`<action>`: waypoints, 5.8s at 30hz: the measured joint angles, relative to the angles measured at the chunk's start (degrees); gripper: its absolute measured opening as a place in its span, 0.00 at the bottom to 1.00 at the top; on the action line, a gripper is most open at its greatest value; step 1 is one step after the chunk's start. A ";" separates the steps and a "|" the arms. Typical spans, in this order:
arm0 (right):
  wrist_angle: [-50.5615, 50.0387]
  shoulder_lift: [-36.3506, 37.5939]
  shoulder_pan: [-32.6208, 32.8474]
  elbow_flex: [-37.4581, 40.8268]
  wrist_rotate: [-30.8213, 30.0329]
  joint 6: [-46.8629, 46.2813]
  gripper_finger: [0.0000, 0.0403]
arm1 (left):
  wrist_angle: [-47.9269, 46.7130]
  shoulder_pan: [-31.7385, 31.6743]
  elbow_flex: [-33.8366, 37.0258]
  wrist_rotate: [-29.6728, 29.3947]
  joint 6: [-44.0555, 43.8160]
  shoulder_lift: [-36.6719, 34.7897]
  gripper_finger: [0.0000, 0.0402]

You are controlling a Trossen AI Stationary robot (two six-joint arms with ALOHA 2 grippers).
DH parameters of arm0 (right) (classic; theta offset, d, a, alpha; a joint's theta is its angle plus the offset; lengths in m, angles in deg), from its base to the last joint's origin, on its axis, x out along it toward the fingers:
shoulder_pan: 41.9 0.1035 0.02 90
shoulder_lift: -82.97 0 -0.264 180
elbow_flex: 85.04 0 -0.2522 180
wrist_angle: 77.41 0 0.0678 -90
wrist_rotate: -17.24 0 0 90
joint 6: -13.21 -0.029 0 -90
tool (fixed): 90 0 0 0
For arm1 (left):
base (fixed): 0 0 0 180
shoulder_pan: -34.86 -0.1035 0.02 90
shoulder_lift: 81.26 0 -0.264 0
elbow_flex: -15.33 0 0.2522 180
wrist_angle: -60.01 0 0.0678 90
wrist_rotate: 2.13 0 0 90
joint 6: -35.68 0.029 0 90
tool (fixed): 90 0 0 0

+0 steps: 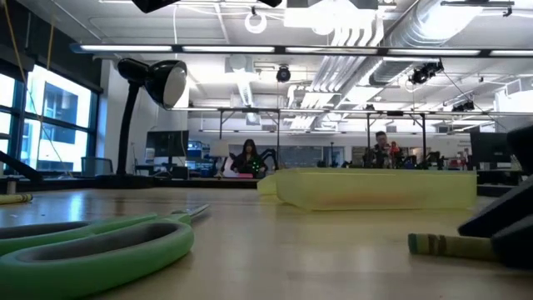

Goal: Pick & place school supplies into a supply box
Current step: Put the green crayon into the yellow supply box

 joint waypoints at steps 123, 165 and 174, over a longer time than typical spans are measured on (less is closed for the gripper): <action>26.51 41.23 -34.95 35.48 46.13 42.20 0.25 | -2.97 -2.67 0.02 13.71 -10.39 -4.35 0.26; 16.16 41.27 -24.89 26.18 46.32 42.19 0.24 | -17.85 0.56 0.00 22.54 -19.03 0.27 0.26; 15.90 41.27 -23.49 26.18 45.22 42.15 0.24 | -35.09 7.78 -0.02 24.98 -44.83 -2.03 0.26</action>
